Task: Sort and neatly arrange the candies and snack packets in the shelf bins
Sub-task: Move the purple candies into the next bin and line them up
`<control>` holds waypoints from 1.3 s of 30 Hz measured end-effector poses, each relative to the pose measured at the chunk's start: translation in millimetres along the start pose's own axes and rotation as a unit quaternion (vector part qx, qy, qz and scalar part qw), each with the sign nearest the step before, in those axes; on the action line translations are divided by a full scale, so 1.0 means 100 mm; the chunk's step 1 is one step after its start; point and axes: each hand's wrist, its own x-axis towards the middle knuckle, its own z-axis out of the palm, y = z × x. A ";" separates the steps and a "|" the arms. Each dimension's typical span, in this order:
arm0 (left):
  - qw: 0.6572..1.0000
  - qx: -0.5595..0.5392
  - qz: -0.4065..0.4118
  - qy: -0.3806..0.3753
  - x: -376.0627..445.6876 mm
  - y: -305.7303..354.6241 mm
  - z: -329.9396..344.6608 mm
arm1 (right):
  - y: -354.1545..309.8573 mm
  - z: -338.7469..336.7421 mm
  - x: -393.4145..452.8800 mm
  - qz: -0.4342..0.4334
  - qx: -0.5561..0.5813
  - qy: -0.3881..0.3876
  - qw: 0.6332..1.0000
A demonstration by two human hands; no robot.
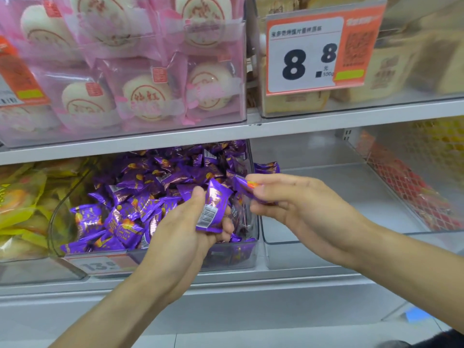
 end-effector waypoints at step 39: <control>0.999 -0.033 0.007 -0.007 -0.05 0.01 0.02 | 0.09 0.04 -0.01 -0.081 -0.213 -0.039 0.973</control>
